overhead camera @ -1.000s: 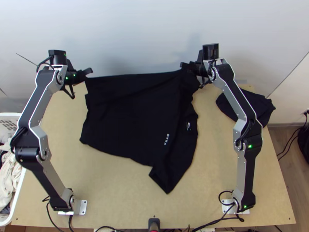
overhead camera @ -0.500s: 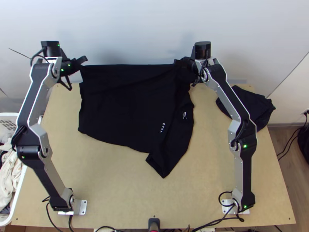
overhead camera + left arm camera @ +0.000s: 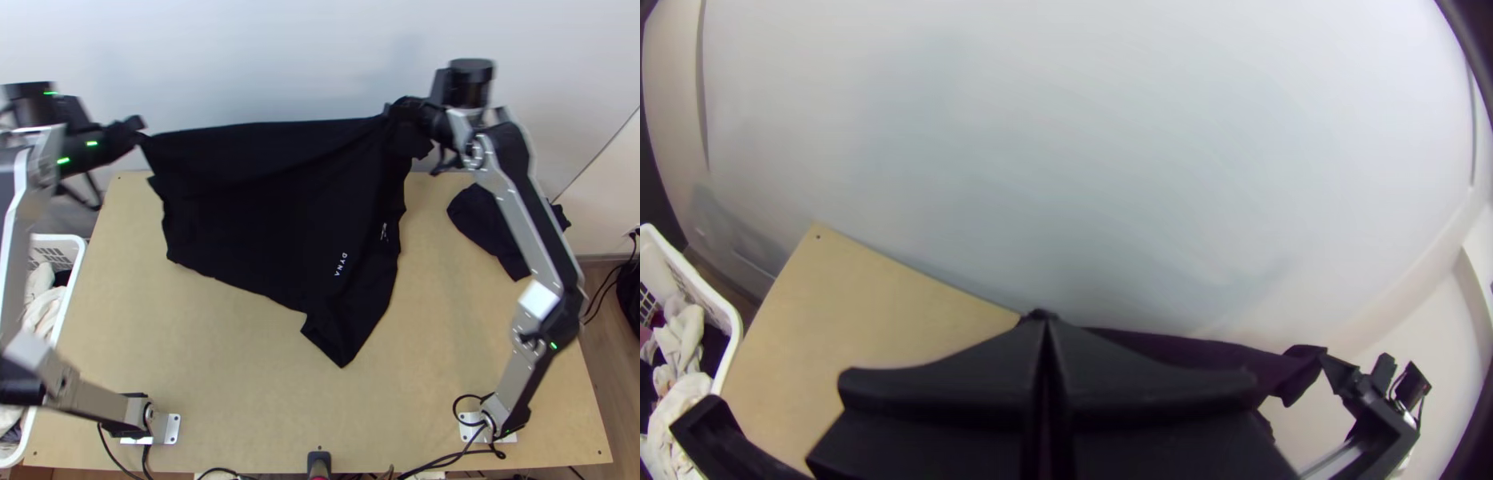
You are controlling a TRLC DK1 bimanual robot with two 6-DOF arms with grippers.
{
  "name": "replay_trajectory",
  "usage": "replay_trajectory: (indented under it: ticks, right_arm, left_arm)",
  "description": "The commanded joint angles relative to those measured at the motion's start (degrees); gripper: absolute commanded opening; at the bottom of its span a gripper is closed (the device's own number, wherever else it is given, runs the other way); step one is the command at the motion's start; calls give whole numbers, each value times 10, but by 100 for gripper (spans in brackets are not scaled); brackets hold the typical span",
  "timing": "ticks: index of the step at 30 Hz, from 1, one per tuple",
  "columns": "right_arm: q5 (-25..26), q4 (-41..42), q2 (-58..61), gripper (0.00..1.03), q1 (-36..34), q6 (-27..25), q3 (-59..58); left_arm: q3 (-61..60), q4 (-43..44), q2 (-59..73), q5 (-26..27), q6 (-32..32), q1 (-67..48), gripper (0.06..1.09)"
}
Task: Fold the t-shirt
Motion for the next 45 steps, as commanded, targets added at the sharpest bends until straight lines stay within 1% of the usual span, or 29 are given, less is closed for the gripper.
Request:
replay_trajectory:
  ticks: [1, 5, 8, 10, 13, 16, 19, 24, 26, 29, 31, 33, 36, 37, 40, 43, 45]
  right_arm:
    - [-12, -49, -120, 3, 4, -2, -7]
    - [-31, -82, -185, 3, 7, -25, -1]
    - [-71, -113, -239, 3, 9, -35, -7]
    - [-81, -130, -275, 3, 14, -42, -14]
    - [-81, -159, -328, 3, 29, -63, -18]
    - [-81, -211, -370, 3, 35, -75, -14]
    - [-81, -259, -408, 3, 35, -75, -12]
    - [-81, -329, -445, 3, 35, -75, 24]
    - [-80, -348, -459, 3, 35, -80, 39]
    - [-63, -358, -481, 3, 11, -94, 56]
    - [-64, -362, -497, 3, -8, -110, 60]
    - [-66, -384, -508, 3, -15, -116, 59]
    - [-79, -419, -517, 3, -17, -109, 56]
    - [-90, -432, -517, 3, -17, -101, 55]
    - [-98, -441, -522, 3, -17, -74, 27]
    - [-113, -441, -521, 3, -12, -53, -5]
    - [-132, -426, -519, 3, -10, -42, -41]
  left_arm:
    - [-4, -24, -154, 81, 0, 37, 10]
    - [-6, -32, -221, 98, 5, 37, 10]
    - [-6, -32, -271, 113, 19, 34, 10]
    - [-5, -39, -302, 120, 22, 18, 10]
    - [3, -45, -344, 120, 41, 2, 10]
    - [7, -45, -386, 120, 59, 3, 10]
    - [10, -50, -414, 120, 65, 3, 10]
    - [54, -64, -436, 121, 70, 1, 10]
    - [64, -64, -446, 121, 83, 1, 10]
    - [81, -64, -461, 121, 106, 3, 10]
    - [80, -64, -476, 121, 120, 6, 10]
    - [78, -66, -485, 123, 125, 11, 10]
    - [77, -82, -487, 128, 121, 12, 10]
    - [76, -86, -486, 130, 110, 14, 10]
    - [55, -105, -481, 132, 82, 17, 10]
    - [-9, -114, -481, 132, 68, 30, 10]
    - [-68, -115, -484, 130, 62, 35, 10]
